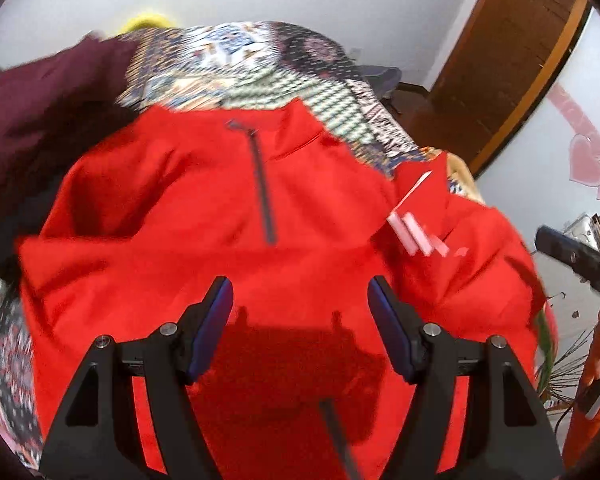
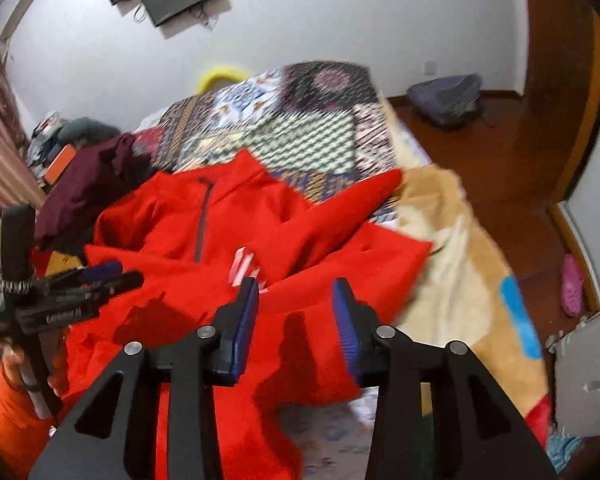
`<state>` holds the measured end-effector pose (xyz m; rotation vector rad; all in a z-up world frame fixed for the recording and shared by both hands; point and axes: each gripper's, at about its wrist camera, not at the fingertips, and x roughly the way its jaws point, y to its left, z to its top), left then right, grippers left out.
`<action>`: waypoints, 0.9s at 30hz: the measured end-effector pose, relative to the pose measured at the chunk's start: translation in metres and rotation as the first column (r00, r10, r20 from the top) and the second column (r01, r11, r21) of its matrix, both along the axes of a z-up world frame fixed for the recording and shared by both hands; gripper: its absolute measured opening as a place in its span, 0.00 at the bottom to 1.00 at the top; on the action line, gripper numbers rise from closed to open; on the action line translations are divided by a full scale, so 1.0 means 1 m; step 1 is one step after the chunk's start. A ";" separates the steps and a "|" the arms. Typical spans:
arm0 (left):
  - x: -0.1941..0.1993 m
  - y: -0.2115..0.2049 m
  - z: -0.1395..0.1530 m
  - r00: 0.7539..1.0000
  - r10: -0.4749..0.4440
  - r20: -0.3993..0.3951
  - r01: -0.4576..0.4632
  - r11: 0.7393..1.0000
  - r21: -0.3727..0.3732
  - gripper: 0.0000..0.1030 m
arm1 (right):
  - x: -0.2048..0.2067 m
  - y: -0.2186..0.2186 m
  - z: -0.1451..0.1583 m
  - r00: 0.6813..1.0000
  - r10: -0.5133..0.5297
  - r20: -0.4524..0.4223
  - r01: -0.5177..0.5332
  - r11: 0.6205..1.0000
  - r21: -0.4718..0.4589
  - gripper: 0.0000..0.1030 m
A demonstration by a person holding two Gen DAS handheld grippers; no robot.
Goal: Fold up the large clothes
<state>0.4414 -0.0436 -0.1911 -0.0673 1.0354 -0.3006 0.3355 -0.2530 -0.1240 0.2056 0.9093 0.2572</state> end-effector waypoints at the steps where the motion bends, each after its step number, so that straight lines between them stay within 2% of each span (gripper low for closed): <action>1: 0.008 -0.007 0.001 1.000 -0.014 -0.002 0.014 1.000 0.000 0.67 | 0.001 -0.003 0.001 1.000 -0.007 0.002 0.007 1.000 -0.004 0.34; 7: 0.057 -0.058 -0.013 0.995 -0.080 -0.059 0.080 0.997 0.000 0.67 | 0.009 -0.027 -0.009 0.998 -0.055 -0.016 0.055 0.999 -0.001 0.35; 14: 0.096 -0.113 -0.049 0.970 -0.159 -0.181 0.149 0.987 -0.066 0.67 | 0.020 -0.033 -0.024 0.998 -0.054 -0.035 0.052 0.998 -0.037 0.35; 18: 0.105 -0.140 -0.061 0.955 -0.225 -0.195 0.216 0.974 -0.065 0.67 | 0.025 -0.033 -0.034 0.998 -0.048 -0.049 0.045 0.998 -0.050 0.35; 21: 0.112 -0.150 -0.069 0.957 -0.215 -0.197 0.209 0.977 -0.048 0.67 | 0.027 -0.031 -0.041 0.997 -0.043 -0.062 0.039 0.997 -0.070 0.35; 23: 0.116 -0.151 -0.073 0.960 -0.201 -0.196 0.194 0.980 -0.053 0.58 | 0.028 -0.030 -0.047 0.996 -0.042 -0.076 0.037 0.997 -0.073 0.35; 24: 0.118 -0.149 -0.074 0.959 -0.199 -0.201 0.190 0.980 -0.063 0.41 | 0.029 -0.030 -0.050 0.996 -0.042 -0.084 0.036 0.997 -0.073 0.35; 25: 0.120 -0.147 -0.075 0.958 -0.195 -0.211 0.183 0.980 -0.076 0.28 | 0.029 -0.030 -0.052 0.995 -0.042 -0.091 0.035 0.997 -0.074 0.35; 27: 0.121 -0.143 -0.075 0.960 -0.188 -0.208 0.172 0.981 -0.091 0.17 | 0.029 -0.029 -0.057 0.993 -0.042 -0.107 0.034 0.997 -0.075 0.35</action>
